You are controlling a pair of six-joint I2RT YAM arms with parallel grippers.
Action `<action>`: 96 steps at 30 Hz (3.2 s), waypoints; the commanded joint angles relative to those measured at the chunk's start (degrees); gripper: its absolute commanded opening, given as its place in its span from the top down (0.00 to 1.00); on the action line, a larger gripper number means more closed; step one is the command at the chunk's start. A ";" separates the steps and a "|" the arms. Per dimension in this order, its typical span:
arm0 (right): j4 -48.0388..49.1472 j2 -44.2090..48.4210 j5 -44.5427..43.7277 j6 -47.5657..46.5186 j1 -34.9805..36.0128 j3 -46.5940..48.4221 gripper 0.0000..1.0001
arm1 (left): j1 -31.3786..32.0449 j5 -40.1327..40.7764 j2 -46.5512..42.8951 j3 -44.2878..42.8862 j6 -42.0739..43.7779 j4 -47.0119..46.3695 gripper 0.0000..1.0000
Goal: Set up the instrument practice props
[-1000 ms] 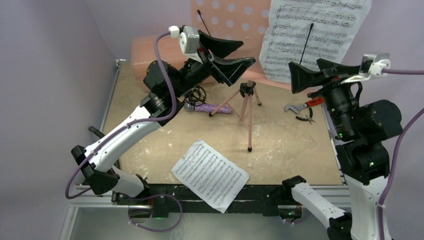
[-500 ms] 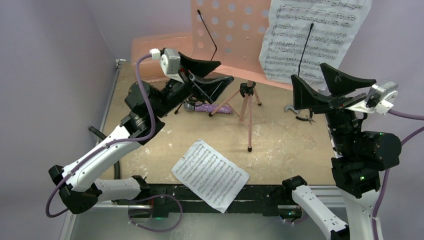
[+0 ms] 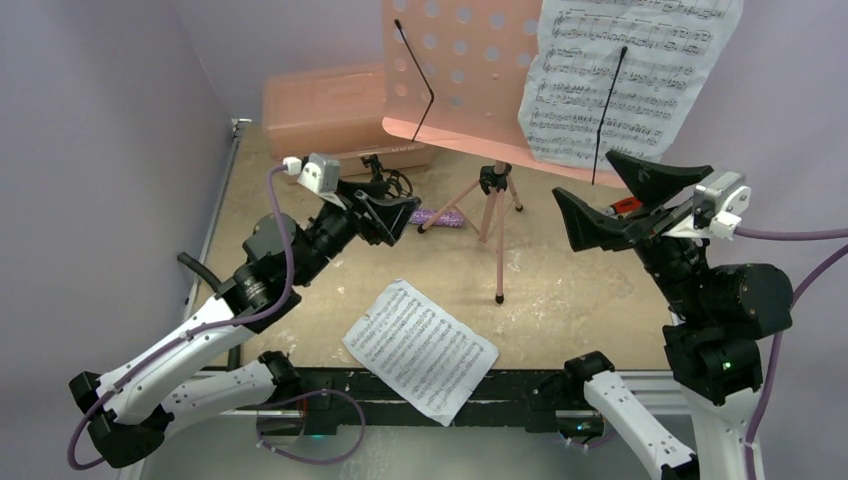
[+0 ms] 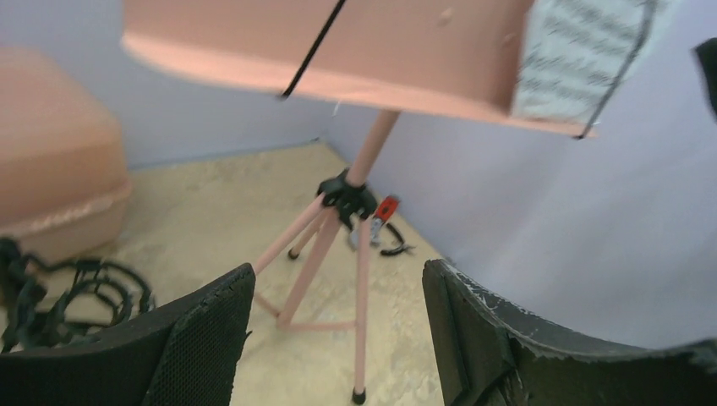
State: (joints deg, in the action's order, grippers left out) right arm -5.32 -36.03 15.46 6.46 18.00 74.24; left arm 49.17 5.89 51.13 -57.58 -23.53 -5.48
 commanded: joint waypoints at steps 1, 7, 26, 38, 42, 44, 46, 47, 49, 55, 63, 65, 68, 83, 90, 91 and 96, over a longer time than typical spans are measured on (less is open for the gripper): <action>-4.69 2.25 3.12 0.21 0.03 -1.67 0.02 | -0.11 9.70 -3.99 5.84 -5.42 5.17 0.27; -7.35 5.86 5.80 2.82 0.03 -5.22 0.02 | -0.05 16.15 -10.04 13.79 -11.53 10.47 0.25; -14.57 13.85 6.83 10.23 0.02 -21.94 0.02 | -0.09 21.65 -15.58 19.82 -24.04 25.33 0.21; -12.29 10.44 7.93 12.51 0.04 -32.29 0.02 | -0.06 20.79 -7.92 24.18 -41.71 33.35 0.22; -11.67 7.20 7.94 12.34 0.08 -34.08 0.02 | -0.10 19.77 -5.30 25.93 -46.88 36.15 0.21; -12.12 5.11 6.11 12.82 0.07 -34.39 0.02 | -0.04 18.96 -4.26 27.00 -50.15 38.28 0.21; -13.05 2.37 3.87 13.52 0.04 -34.29 0.02 | -0.06 18.42 -3.34 27.84 -53.91 41.77 0.20; -13.57 1.04 3.53 13.57 0.09 -34.07 0.02 | -0.16 17.88 -3.10 28.43 -55.63 43.21 0.20; -14.51 -1.42 3.36 13.27 0.07 -33.35 0.02 | -0.19 16.34 -3.18 29.99 -59.74 45.10 0.19; -15.24 -4.02 4.59 13.01 0.02 -32.66 0.02 | -0.13 12.32 -7.54 36.36 -76.02 50.72 0.20; -14.20 -1.17 4.16 13.31 0.08 -33.15 0.02 | -0.20 10.49 -13.10 43.14 -78.07 41.40 0.24; -14.24 -0.86 3.96 13.07 0.07 -33.09 0.02 | -0.16 10.36 -12.60 43.84 -77.46 38.57 0.25; -13.76 -0.40 4.53 13.13 0.02 -33.34 0.02 | -0.16 9.63 -10.66 44.95 -75.55 32.12 0.26; -12.59 2.04 4.38 12.79 0.04 -33.48 0.02 | -0.12 4.19 7.70 47.27 -64.77 -6.75 0.32; -12.21 2.57 4.78 11.99 0.03 -33.27 0.02 | -0.05 1.45 15.49 46.20 -61.46 -16.35 0.34; -12.25 2.61 4.75 11.72 0.06 -33.10 0.02 | -0.05 1.06 16.87 46.04 -61.03 -17.68 0.34; -11.73 2.81 4.95 11.41 0.04 -33.09 0.02 | -0.10 0.34 20.97 44.22 -57.65 -21.10 0.35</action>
State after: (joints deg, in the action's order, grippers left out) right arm -19.73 -33.69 20.08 18.92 18.00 40.10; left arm 49.15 7.38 69.38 -11.40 -86.21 -23.14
